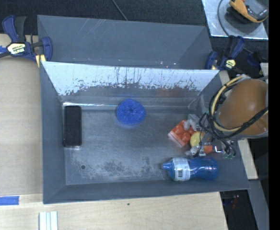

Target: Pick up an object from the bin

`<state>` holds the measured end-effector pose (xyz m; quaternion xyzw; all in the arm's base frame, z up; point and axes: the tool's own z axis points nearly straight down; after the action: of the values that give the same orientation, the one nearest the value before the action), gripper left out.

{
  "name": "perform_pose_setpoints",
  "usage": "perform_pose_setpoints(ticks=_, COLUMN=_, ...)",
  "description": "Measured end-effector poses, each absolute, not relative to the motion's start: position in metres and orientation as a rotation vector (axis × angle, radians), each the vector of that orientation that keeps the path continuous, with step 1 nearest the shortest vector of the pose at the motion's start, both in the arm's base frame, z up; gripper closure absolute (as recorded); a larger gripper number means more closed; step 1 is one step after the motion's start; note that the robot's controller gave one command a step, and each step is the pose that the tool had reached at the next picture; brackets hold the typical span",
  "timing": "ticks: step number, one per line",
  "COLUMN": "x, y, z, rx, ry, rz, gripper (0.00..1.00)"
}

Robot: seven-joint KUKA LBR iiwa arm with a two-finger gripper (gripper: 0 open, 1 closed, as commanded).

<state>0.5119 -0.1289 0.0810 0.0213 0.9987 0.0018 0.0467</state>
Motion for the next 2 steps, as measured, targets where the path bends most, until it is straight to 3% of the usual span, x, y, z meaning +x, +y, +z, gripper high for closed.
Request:
perform_pose_setpoints(ticks=1, x=0.5012, y=-0.1389, z=0.0774, rx=0.006, ry=3.037, rz=0.002, gripper=0.0)
perform_pose_setpoints(ticks=2, x=0.5017, y=-0.139, z=0.0771, rx=0.015, ry=3.036, rz=0.004, gripper=0.0)
